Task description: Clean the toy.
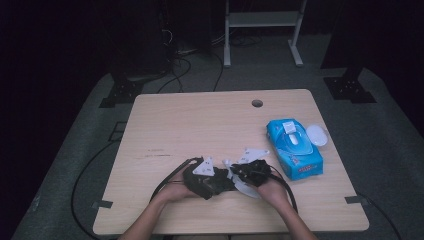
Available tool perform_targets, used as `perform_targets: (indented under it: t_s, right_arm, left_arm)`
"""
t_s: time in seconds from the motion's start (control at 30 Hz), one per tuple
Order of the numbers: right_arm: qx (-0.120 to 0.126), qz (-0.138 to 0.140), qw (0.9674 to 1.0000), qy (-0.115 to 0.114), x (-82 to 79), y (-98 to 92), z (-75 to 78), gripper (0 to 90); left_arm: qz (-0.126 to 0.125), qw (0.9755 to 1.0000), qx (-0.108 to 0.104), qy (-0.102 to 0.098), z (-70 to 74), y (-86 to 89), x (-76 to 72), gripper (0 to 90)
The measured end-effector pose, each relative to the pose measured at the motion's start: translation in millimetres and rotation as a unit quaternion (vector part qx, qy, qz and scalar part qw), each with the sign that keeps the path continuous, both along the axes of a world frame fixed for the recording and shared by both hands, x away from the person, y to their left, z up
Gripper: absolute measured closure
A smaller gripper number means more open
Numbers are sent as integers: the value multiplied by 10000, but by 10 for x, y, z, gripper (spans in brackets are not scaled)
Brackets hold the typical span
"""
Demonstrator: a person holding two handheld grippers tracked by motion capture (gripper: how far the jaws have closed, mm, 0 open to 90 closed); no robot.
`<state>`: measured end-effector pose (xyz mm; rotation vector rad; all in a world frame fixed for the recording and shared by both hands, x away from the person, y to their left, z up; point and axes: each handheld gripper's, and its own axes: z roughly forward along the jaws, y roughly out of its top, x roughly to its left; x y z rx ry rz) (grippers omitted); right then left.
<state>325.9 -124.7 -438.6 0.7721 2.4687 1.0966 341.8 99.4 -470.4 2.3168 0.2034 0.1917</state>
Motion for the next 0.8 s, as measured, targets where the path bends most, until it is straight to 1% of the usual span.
perform_targets:
  t_s: [0.07, 0.13, 0.17, 0.23, 0.27, 0.33, 0.47, 0.5, 0.57, 0.6, 0.63, 0.7, 0.73, 0.77, 0.8]
  right_arm:
    - [0, -134, 9999, 6, -11, -141, 0, 839]
    - [-6, -230, 9997, 14, -28, -240, 0, 838]
    - [33, -298, 9996, 12, -44, -306, 5, 838]
    - [36, -365, 9993, 44, -68, -374, 12, 838]
    - [22, -343, 9994, 53, -81, -401, 9, 838]
    - [91, -286, 9995, 116, -134, -409, -2, 838]
    - [188, 53, 9995, 247, -254, -300, -68, 837]
    - [159, 109, 9997, 174, -282, -275, -82, 837]
    - [140, 150, 9996, 201, -297, -281, -78, 837]
    - [118, 132, 9996, 208, -297, -311, -75, 838]
    - [118, 78, 9996, 227, -298, -352, -71, 837]
    - [107, -41, 9997, 226, -298, -447, -65, 837]
    - [93, -96, 9996, 238, -302, -489, -61, 837]
    - [97, -138, 9995, 252, -310, -517, -59, 837]
    - [77, -138, 9995, 257, -319, -532, -61, 837]
  left_arm:
    - [-3, 10000, -8, -2, -4, 1, 5, 236]
    - [5, 10000, -11, 18, -9, 1, 7, 236]
    - [2, 10000, 13, 3, -10, 1, 8, 236]
    - [10, 10000, 61, -46, -14, -2, 7, 236]
    - [-1, 9999, 91, -50, -15, -2, 10, 236]
    - [25, 10000, 74, -33, -22, -8, 11, 236]
    - [32, 9999, 130, -40, -23, -8, 25, 236]
    - [32, 9999, 144, -38, -33, -6, 19, 236]
    - [41, 9999, 138, -11, -40, 0, 14, 236]
    - [21, 9999, 149, -32, -31, 5, 18, 236]
    - [47, 9999, 99, -35, -24, 8, 17, 236]
    - [74, 9999, 85, -20, -22, 15, 22, 236]
    - [76, 9999, 95, -16, -26, 16, 26, 236]
    - [56, 9999, 154, -40, -28, 17, 29, 236]
    - [49, 9998, 162, -49, -31, 14, 31, 236]
